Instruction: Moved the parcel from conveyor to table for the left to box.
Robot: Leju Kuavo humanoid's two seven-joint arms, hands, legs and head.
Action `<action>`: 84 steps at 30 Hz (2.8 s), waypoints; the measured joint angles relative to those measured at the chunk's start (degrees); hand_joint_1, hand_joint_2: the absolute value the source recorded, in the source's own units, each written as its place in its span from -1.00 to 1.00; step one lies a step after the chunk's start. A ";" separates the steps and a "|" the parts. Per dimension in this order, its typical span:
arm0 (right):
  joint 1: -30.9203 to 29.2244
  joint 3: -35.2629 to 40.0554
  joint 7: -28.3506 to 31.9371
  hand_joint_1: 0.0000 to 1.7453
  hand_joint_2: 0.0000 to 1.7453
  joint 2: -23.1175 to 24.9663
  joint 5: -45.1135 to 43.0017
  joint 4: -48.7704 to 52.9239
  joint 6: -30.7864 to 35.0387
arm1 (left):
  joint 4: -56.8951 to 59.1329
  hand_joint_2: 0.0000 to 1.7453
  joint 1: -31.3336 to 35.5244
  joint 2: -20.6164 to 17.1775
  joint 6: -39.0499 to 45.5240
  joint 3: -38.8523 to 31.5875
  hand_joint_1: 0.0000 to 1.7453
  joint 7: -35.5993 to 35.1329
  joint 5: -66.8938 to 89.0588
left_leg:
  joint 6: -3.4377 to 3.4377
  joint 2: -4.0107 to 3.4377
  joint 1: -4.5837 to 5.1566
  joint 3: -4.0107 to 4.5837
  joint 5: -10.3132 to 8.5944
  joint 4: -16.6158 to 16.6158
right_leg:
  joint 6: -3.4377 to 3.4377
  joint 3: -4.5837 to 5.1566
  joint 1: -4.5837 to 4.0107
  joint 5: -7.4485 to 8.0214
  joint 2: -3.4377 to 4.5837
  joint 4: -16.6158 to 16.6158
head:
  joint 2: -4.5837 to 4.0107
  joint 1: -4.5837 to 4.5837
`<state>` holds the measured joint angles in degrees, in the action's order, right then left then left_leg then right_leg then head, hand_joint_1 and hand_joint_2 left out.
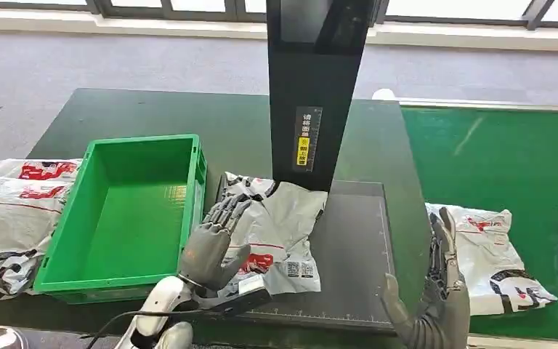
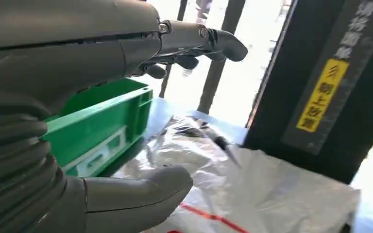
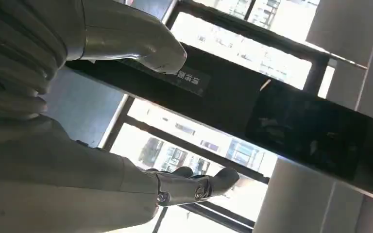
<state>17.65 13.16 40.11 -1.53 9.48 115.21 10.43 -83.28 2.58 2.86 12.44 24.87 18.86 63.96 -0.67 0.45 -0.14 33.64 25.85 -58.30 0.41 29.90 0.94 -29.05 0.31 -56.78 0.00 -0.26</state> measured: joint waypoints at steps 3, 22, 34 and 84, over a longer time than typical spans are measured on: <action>0.00 0.00 0.00 -1.00 1.00 0.44 0.31 0.00 -0.62 | 0.04 1.00 1.72 0.24 -0.68 0.22 -1.00 1.32 -3.66 | 0.00 0.00 0.00 0.00 0.00 0.00 | 0.00 0.01 0.00 0.01 -0.01 0.00 | 0.00 0.02; -0.74 -0.72 0.00 -1.00 1.00 3.56 -0.04 -0.22 -4.66 | 1.23 1.00 10.53 1.71 -16.82 4.55 -1.00 1.56 -16.27 | -0.01 0.01 0.00 0.00 0.00 0.00 | 0.00 0.02 0.00 0.02 0.00 0.00 | 0.00 0.02; -1.93 -1.99 0.00 -1.00 1.00 4.81 -0.06 -2.05 -7.41 | 28.58 1.00 19.91 3.83 -15.49 11.48 -1.00 -4.08 -5.60 | 0.01 -0.03 0.01 -0.02 -0.05 -0.01 | 0.03 -0.09 0.01 0.07 0.03 -0.01 | 0.00 0.02; -2.54 -3.54 0.00 -1.00 1.00 5.68 -2.57 -1.77 -8.44 | 11.01 1.00 5.85 3.92 12.72 2.25 1.00 -2.77 -2.54 | -0.01 0.02 0.00 -0.19 -0.03 0.02 | -0.01 -0.26 0.00 0.01 -0.01 -0.01 | 0.00 0.02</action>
<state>15.11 9.62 40.11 4.15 6.91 113.44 1.99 -72.26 8.42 6.78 25.16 27.12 16.09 61.42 -0.69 0.47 -0.14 33.45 25.83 -58.28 0.40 29.64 0.94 -29.04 0.30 -56.80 0.00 -0.24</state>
